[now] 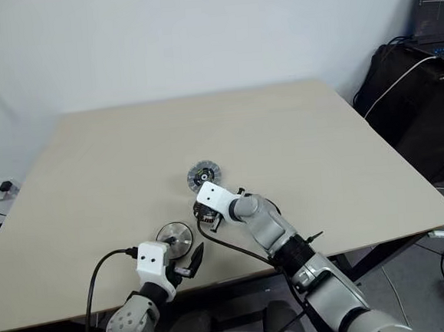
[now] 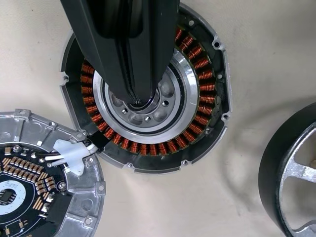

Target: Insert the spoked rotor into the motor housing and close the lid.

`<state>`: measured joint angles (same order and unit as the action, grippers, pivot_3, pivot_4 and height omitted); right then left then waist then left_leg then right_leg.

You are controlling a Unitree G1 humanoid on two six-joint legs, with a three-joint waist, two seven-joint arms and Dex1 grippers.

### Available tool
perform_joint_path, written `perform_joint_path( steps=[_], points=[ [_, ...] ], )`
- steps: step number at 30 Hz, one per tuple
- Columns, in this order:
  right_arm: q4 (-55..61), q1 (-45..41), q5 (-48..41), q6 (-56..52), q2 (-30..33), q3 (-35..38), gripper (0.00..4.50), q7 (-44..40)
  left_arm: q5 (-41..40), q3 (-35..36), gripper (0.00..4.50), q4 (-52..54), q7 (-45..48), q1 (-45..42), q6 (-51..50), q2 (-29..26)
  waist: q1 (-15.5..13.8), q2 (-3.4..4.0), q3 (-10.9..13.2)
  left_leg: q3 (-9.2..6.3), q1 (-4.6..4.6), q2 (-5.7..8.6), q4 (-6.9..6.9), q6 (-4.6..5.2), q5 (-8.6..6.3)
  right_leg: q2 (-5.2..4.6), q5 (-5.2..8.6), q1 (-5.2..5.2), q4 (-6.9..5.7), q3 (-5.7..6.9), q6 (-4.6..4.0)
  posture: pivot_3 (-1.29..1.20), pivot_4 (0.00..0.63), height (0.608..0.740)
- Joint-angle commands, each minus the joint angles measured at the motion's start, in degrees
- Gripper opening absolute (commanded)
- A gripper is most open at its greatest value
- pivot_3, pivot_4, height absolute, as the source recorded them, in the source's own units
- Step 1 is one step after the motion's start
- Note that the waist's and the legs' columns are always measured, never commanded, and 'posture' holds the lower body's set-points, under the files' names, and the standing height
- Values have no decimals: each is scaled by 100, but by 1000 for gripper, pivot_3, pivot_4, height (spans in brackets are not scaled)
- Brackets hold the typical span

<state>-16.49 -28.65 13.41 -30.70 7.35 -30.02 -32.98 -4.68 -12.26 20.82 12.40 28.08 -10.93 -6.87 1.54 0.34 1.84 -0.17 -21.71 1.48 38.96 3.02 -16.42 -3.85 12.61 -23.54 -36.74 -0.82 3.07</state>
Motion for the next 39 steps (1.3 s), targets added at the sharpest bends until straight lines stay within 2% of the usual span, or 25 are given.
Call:
perform_joint_path(
  steps=[1, 10, 32, 39],
  points=[
    [396, -77, 40, 35, -10, 92, 22, 91, -28, -11, 4500, 114, 0, -65, 60, 15, -1, -1, 0, 0, 0, 0, 0, 0, 0, 0, 0, 0, 0, 0, 0, 0, 0, 740],
    [497, -24, 73, 42, -113, 57, 22, 234, -23, 6, 4500, 35, 17, -89, 123, 8, 1, -1, 0, 0, 0, 0, 0, 0, 0, 2, 0, 0, 0, 0, 0, 0, 0, 740],
    [-197, -48, 105, 212, -350, -23, 22, 278, -5, 36, 4500, -158, 26, -69, 352, 3, 9, -1, -1, 0, 1, -1, 1, 0, 0, 2, 0, 1, -2, -1, 0, 0, 0, 740],
    [350, 59, -137, 417, -347, 282, 22, 320, 0, 82, 4500, -217, 20, -33, 439, -15, -1, -1, 0, 0, 1, -1, 1, 0, 0, 2, -1, 1, -2, -1, 0, 0, 0, 740]
  ],
)
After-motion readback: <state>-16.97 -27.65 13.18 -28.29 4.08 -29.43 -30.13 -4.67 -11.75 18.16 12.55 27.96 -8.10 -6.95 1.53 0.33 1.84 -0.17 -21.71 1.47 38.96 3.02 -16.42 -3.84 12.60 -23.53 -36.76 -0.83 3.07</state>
